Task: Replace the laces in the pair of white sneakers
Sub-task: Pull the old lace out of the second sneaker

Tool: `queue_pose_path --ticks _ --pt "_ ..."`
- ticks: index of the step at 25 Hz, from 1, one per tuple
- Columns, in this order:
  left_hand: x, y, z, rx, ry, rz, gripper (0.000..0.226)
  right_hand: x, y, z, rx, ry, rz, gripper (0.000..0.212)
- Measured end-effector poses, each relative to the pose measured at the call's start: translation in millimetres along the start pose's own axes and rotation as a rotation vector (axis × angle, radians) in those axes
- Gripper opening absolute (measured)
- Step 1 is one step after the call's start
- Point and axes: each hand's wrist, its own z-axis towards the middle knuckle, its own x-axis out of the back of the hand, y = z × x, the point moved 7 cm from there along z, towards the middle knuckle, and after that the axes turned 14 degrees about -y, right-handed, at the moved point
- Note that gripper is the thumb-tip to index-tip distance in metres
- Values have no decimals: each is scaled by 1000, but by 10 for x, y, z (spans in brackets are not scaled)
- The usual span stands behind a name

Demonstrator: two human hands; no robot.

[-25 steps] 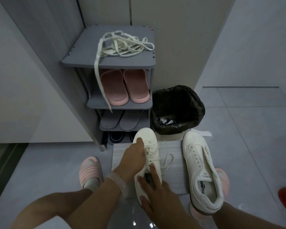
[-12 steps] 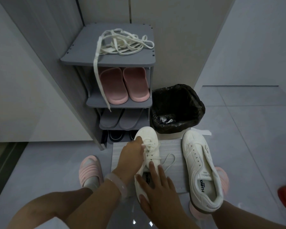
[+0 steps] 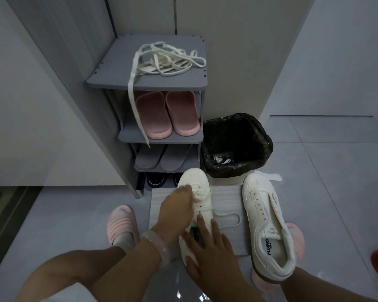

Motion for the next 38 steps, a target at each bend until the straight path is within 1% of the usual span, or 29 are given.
queue_pose_path --ticks 1,2,3,5,7,8,10,11,12,13,15,16,17,18,19,21,22,23,25,26,27,29,30,31,32,34,35,36,38 --pt "166 29 6 -9 105 -35 15 -4 0 -8 8 2 -2 54" --pt "312 41 17 -25 177 -58 14 1 6 -16 11 8 -7 54" --pt "360 35 44 -33 185 -42 14 11 9 -15 9 18 -11 54" --pt "198 -80 54 17 62 -23 20 20 -4 -7 2 30 -20 53" --pt "-86 -212 4 83 -103 -91 31 26 -21 -19 6 50 -21 53" --pt "-203 -231 -24 84 -138 -108 29 27 -19 -22 3 61 -22 54" --pt "-322 -152 -25 25 -131 18 18 31 -12 -15 -6 68 -24 56" --pt "-302 -79 -19 -9 -95 66 16 31 -6 -16 -7 64 -18 57" --pt "-224 -21 -28 -33 -33 52 15 27 -1 -20 -5 58 -11 57" --pt "-92 1 -39 -56 77 -18 13 26 -3 -25 1 50 -10 56" --pt "305 -75 -68 -39 329 -264 12 43 -18 -34 12 41 -34 53" --pt "463 -116 -83 -65 414 -356 12 58 -19 -30 11 44 -44 52" --pt "514 -147 -77 -91 423 -363 12 71 -19 -27 6 47 -50 51" --pt "485 -170 -59 -96 365 -334 11 78 -23 -29 2 48 -50 51" --pt "362 -229 -19 -56 258 -309 12 83 -28 -32 4 50 -47 51" --pt "-42 -337 -5 56 -15 -312 17 77 -33 -33 6 48 -35 52" --pt "-217 -343 -22 66 -92 -316 16 67 -34 -25 3 44 -27 53" --pt "-302 -309 -36 45 -103 -275 14 64 -29 -20 1 43 -19 54" --pt "-265 -182 -22 -23 -25 -152 12 64 -25 -13 0 39 -10 55" --pt "-168 -134 -34 -45 43 -146 13 60 -29 -16 3 35 -14 55" --pt "-7 -127 -49 -47 151 -186 15 57 -38 -22 8 27 -18 54" --pt "352 -245 -74 -1 400 -357 16 59 -41 -27 7 9 -10 53" --pt "449 -307 -64 2 446 -410 15 53 -36 -19 0 4 -4 53" --pt "452 -330 -34 10 398 -395 13 50 -35 -16 -5 1 -7 53" --pt "361 -329 5 12 281 -350 12 46 -41 -16 -5 -9 -13 52" --pt "-14 -313 28 23 -9 -321 18 47 -42 -21 -2 -26 -18 52" --pt "-165 -293 13 17 -81 -318 17 46 -40 -18 -3 -35 -18 53" --pt "-248 -279 5 6 -92 -299 13 47 -43 -16 -5 -46 -14 53" --pt "-250 -226 31 -27 -57 -188 11 42 -47 -14 3 -40 -20 53"
